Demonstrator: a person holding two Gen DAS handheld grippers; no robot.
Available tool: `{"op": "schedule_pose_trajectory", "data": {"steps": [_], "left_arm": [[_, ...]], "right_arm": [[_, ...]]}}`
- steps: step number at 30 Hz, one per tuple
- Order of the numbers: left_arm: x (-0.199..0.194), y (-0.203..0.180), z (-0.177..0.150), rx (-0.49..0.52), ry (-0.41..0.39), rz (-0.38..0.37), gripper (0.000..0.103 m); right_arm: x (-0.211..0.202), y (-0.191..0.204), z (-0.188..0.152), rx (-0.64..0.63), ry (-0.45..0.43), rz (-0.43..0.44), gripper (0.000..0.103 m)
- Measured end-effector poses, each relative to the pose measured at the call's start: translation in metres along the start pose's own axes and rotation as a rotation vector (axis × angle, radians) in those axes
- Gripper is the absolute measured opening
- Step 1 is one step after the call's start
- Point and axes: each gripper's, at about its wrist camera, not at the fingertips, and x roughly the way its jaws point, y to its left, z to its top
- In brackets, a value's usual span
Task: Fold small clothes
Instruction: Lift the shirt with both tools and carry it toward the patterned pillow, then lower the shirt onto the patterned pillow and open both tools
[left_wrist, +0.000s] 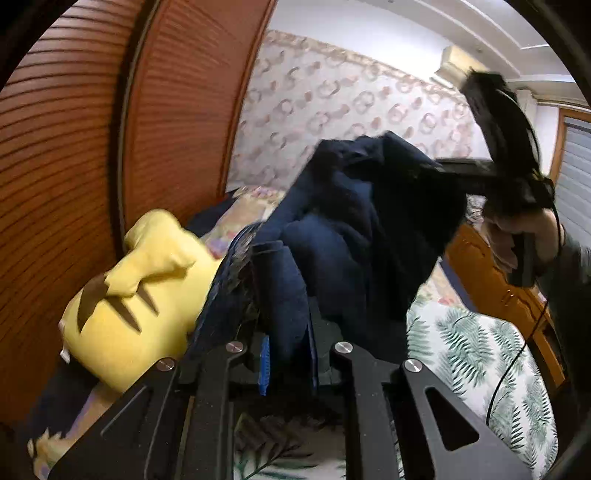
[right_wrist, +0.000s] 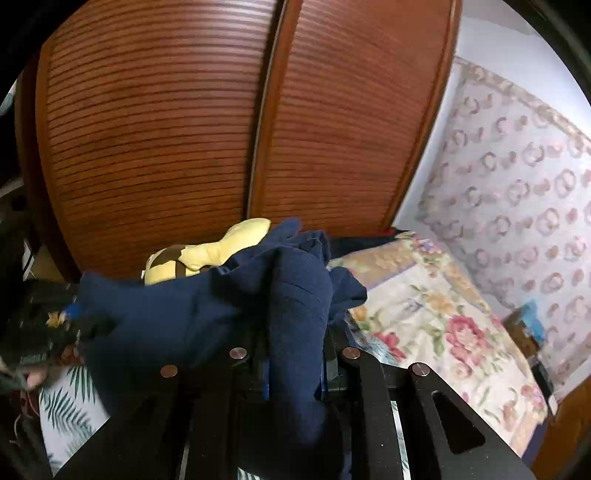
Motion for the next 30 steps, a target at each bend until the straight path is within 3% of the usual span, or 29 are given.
{"op": "schedule_pose_trajectory", "data": {"steps": [2, 4, 7, 8, 10, 12, 13, 16, 17, 18, 19, 21, 24, 30], "left_arm": [[0.003, 0.003, -0.005, -0.001, 0.019, 0.013, 0.017], [-0.004, 0.005, -0.009, 0.0, 0.03, 0.012, 0.017], [-0.006, 0.003, -0.012, 0.016, 0.035, 0.031, 0.017], [-0.006, 0.003, -0.012, 0.017, 0.036, 0.034, 0.017], [-0.007, 0.002, -0.011, 0.018, 0.034, 0.033, 0.022], [-0.01, -0.001, -0.009, 0.028, 0.027, 0.039, 0.032], [-0.011, -0.001, -0.008, 0.033, 0.021, 0.037, 0.04], [-0.018, -0.004, -0.005, 0.055, 0.009, 0.025, 0.052], [-0.02, -0.006, -0.004, 0.067, 0.009, 0.03, 0.059], [-0.023, -0.008, -0.004, 0.077, 0.007, 0.026, 0.078], [-0.026, -0.009, -0.004, 0.082, -0.004, 0.016, 0.085], [-0.032, -0.013, -0.003, 0.097, -0.011, 0.034, 0.086], [-0.036, -0.021, -0.002, 0.132, -0.011, 0.048, 0.089], [-0.045, -0.041, -0.004, 0.186, -0.017, 0.06, 0.089]], "right_arm": [[0.028, -0.006, 0.009, 0.011, 0.025, -0.001, 0.024], [0.04, -0.011, 0.008, 0.052, 0.058, -0.042, 0.039], [0.042, -0.029, 0.011, 0.136, 0.01, -0.108, 0.068], [0.039, -0.032, 0.011, 0.148, -0.02, -0.13, 0.07], [0.03, -0.04, 0.005, 0.174, -0.062, -0.135, 0.07], [0.029, -0.042, -0.005, 0.186, -0.074, -0.058, 0.07], [0.033, -0.041, -0.01, 0.182, -0.068, -0.014, 0.07], [0.052, -0.042, -0.027, 0.189, -0.022, 0.047, 0.07], [0.061, -0.048, -0.032, 0.196, 0.0, 0.053, 0.07], [0.075, -0.053, -0.037, 0.21, 0.025, 0.046, 0.07], [0.085, -0.057, -0.04, 0.224, 0.043, 0.042, 0.07], [0.108, -0.068, -0.046, 0.24, 0.067, 0.03, 0.07], [0.113, -0.085, -0.047, 0.285, 0.036, 0.031, 0.07], [0.062, -0.069, -0.059, 0.33, -0.019, -0.045, 0.07]]}}
